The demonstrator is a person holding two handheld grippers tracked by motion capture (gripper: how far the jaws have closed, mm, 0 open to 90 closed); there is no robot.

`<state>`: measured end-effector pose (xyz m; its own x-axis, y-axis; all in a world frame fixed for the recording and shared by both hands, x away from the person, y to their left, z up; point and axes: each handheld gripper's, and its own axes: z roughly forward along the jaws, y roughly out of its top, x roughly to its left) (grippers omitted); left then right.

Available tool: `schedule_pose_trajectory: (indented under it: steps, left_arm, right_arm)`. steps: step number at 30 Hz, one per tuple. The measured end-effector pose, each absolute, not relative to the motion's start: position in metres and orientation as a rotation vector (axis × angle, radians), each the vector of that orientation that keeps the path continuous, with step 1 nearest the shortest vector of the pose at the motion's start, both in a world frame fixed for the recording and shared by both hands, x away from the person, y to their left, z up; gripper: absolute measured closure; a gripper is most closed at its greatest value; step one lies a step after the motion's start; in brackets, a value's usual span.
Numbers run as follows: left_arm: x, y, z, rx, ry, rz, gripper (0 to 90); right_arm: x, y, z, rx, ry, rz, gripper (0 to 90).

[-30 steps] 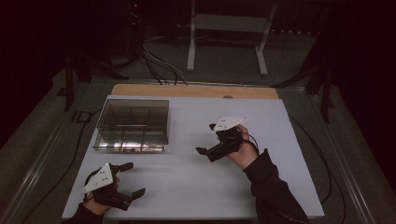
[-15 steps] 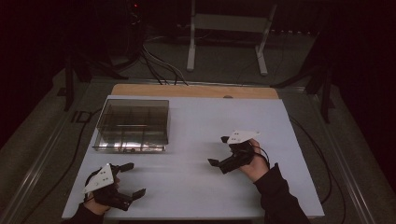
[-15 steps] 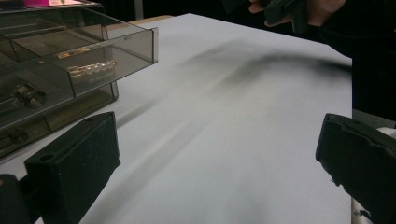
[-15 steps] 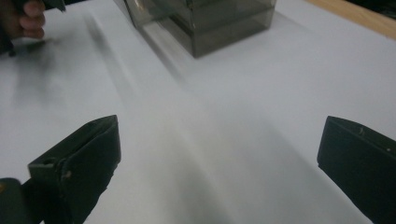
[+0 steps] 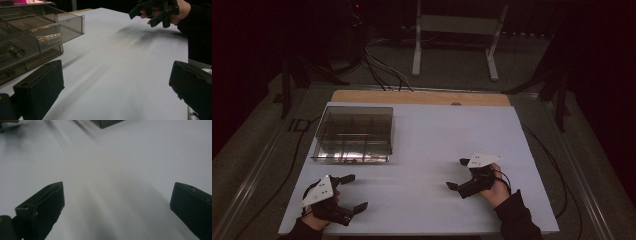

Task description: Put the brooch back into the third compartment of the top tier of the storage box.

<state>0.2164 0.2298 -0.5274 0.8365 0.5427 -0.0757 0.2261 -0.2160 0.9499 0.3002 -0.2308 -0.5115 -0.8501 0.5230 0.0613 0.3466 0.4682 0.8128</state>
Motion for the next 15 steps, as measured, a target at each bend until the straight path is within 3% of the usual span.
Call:
schedule_pose_trajectory:
  steps: [15]
  left_arm:
    - [0.217, 0.23, -0.528, 1.797, 0.588, 0.321, 0.6]
  right_arm:
    - [0.281, -0.268, -0.524, 0.838, 2.488, 1.289, 0.0]
